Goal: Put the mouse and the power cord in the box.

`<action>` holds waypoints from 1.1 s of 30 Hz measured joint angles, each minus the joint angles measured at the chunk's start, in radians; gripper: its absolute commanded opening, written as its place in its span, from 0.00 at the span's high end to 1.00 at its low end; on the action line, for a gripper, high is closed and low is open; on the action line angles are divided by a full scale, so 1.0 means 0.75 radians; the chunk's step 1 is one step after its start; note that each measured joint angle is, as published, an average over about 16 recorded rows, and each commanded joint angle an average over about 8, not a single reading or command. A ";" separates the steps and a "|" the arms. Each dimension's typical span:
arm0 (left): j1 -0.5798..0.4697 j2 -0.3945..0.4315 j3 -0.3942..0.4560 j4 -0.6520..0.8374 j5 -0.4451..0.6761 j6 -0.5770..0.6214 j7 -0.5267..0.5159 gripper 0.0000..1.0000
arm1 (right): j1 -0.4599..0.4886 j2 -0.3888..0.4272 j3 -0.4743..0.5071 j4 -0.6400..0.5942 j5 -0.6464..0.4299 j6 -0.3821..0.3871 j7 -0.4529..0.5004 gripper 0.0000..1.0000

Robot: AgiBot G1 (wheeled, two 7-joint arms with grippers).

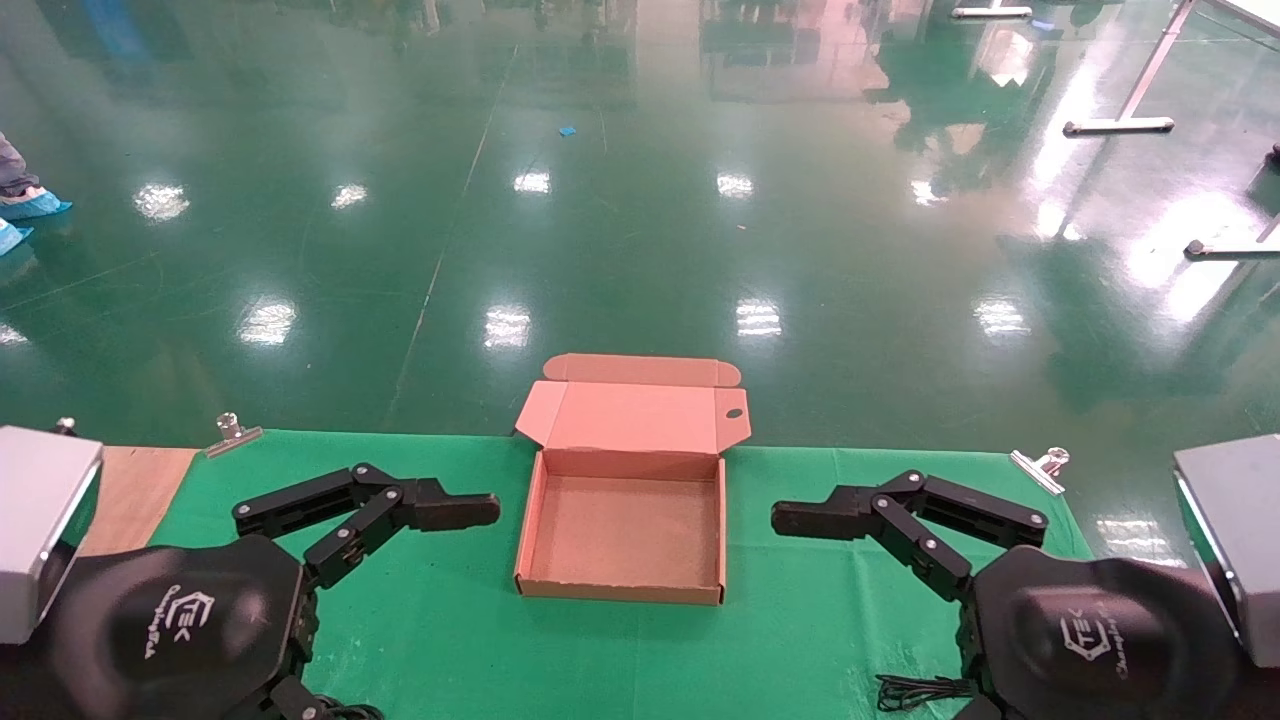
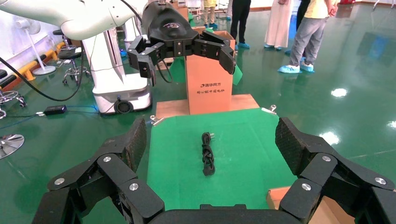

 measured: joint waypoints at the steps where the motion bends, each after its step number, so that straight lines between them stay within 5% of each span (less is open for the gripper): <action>1: 0.000 0.000 0.000 0.000 0.000 0.000 0.000 0.00 | 0.000 0.000 0.000 0.000 0.000 0.000 0.000 0.00; 21: -0.001 0.001 0.004 -0.001 0.009 -0.001 0.001 0.00 | 0.003 0.004 -0.005 0.003 -0.017 -0.001 -0.007 0.00; 33: -0.108 0.056 0.113 0.047 0.267 0.020 0.061 0.00 | 0.076 0.021 -0.090 -0.004 -0.290 -0.024 -0.085 0.00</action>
